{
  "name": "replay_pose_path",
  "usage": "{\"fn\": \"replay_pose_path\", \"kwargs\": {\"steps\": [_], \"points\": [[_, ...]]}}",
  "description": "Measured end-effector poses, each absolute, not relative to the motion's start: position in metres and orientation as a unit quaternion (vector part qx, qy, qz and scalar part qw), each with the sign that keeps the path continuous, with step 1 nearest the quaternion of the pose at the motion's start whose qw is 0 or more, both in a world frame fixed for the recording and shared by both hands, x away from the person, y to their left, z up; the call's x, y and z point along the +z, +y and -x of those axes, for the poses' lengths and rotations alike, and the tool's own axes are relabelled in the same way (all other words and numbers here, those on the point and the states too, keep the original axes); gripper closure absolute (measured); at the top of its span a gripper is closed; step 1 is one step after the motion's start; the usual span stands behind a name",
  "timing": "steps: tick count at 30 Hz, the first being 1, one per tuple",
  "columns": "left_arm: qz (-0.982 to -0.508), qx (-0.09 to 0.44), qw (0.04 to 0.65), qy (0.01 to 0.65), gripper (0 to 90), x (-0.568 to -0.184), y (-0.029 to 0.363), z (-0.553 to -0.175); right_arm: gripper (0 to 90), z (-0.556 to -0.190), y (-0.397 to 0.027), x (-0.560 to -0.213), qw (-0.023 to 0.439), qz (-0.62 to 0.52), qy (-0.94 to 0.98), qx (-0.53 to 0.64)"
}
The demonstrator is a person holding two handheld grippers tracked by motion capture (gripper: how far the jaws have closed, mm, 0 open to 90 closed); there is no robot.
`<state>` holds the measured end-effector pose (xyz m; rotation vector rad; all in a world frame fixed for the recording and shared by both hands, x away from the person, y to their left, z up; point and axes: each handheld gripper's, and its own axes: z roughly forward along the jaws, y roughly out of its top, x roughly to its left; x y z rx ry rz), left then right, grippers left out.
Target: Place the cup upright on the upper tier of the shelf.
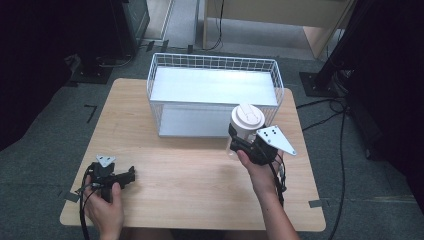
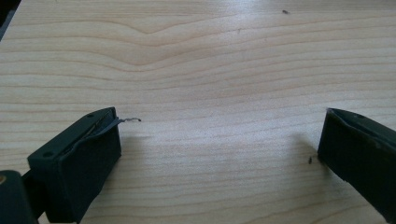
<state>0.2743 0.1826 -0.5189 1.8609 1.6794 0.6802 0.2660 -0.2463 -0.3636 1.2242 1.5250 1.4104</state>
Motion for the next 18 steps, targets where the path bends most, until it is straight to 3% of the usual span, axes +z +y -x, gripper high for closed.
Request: {"fn": "replay_pose_path", "kwargs": {"steps": [18], "points": [[-0.689, 0.252, 0.269, 0.623, 0.0, -0.519, 0.182, -0.274, 15.6, -0.284, -0.235, -0.317, 0.396, -0.451, 0.570, 0.562]]}}
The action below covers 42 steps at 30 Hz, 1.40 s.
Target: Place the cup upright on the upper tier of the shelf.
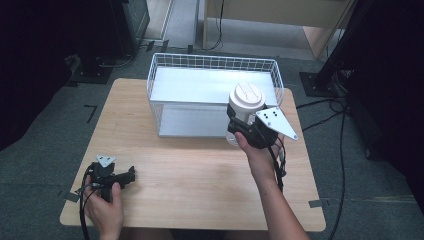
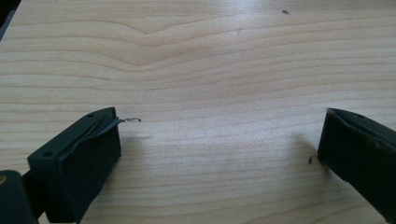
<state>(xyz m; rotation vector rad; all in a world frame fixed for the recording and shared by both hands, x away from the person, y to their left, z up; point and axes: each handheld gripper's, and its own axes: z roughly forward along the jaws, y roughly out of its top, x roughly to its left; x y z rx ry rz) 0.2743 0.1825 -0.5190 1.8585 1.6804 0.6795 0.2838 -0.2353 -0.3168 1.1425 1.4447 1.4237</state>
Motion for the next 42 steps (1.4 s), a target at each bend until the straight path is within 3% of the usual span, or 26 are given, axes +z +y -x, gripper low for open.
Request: {"fn": "replay_pose_path", "kwargs": {"steps": [29, 42], "points": [[-0.689, 0.252, 0.270, 0.624, 0.0, -0.519, 0.182, -0.274, 15.6, -0.345, -0.229, -0.264, 0.447, -0.445, 0.544, 0.554], [-0.689, 0.253, 0.270, 0.624, 0.0, -0.519, 0.182, -0.274, 15.5, -0.392, -0.216, -0.270, 0.445, -0.449, 0.550, 0.546]]}}
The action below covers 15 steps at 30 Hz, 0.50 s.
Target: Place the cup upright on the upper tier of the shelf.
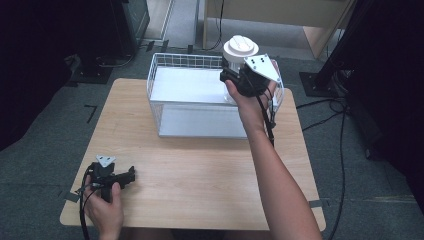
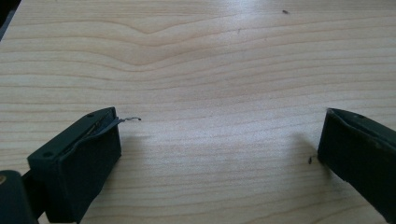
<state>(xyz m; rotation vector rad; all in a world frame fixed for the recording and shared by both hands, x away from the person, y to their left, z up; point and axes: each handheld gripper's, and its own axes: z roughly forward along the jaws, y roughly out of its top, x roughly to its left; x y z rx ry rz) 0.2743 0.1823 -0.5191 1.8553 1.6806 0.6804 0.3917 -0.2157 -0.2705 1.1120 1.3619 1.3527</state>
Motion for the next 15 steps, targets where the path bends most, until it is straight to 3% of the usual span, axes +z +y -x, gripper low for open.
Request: {"fn": "replay_pose_path", "kwargs": {"steps": [15], "points": [[-0.689, 0.252, 0.270, 0.624, 0.0, -0.519, 0.182, -0.274, 15.3, -0.437, -0.191, -0.275, 0.420, -0.470, 0.540, 0.558]]}}
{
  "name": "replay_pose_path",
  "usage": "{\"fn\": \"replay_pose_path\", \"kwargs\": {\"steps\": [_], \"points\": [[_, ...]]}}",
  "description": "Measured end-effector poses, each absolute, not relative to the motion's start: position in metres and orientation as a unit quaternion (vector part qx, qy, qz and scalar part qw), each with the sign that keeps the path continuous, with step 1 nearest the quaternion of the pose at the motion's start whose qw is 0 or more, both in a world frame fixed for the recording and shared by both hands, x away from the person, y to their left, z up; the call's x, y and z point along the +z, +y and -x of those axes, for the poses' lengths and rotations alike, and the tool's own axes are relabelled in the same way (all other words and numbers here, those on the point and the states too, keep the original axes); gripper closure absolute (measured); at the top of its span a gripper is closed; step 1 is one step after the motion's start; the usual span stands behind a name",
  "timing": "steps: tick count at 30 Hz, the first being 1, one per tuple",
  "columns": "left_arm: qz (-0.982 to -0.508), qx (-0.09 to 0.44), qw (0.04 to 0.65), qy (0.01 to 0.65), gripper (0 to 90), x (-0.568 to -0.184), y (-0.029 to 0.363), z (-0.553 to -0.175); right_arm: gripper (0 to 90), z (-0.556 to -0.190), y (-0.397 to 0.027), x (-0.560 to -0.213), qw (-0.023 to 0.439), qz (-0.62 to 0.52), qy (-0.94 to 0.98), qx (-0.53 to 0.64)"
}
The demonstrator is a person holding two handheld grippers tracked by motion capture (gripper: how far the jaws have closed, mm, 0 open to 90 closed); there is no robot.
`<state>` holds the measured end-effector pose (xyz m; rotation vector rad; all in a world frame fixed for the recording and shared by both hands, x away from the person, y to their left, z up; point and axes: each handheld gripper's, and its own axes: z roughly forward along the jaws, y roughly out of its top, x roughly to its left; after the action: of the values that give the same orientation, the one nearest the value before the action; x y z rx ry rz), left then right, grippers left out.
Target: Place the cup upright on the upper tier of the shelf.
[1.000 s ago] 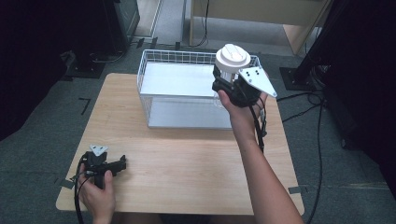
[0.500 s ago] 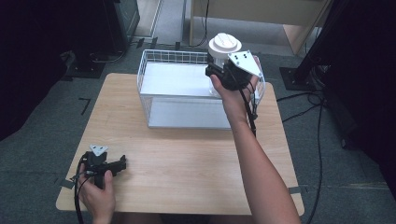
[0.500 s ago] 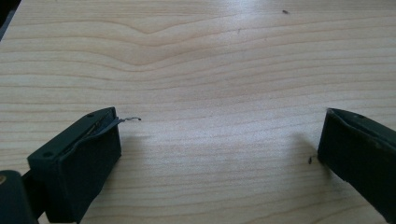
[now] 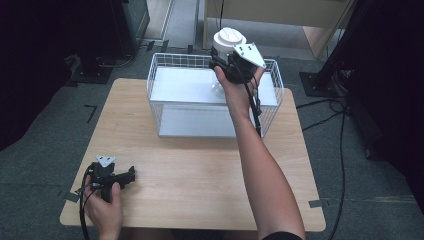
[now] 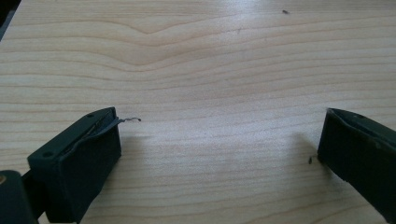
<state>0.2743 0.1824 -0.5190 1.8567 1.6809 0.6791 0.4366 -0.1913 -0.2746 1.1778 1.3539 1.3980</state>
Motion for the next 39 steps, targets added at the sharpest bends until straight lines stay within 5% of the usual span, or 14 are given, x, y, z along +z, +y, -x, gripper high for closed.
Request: {"fn": "replay_pose_path", "kwargs": {"steps": [21, 29, 39], "points": [[-0.689, 0.252, 0.270, 0.624, 0.0, -0.519, 0.182, -0.274, 14.8, -0.454, -0.177, -0.279, 0.423, -0.467, 0.552, 0.546], [-0.689, 0.252, 0.270, 0.624, 0.0, -0.519, 0.182, -0.274, 1.6, -0.445, -0.180, -0.276, 0.410, -0.453, 0.582, 0.536], [-0.688, 0.252, 0.270, 0.624, 0.0, -0.519, 0.182, -0.274, 1.3, -0.427, -0.193, -0.296, 0.386, -0.457, 0.600, 0.532]]}}
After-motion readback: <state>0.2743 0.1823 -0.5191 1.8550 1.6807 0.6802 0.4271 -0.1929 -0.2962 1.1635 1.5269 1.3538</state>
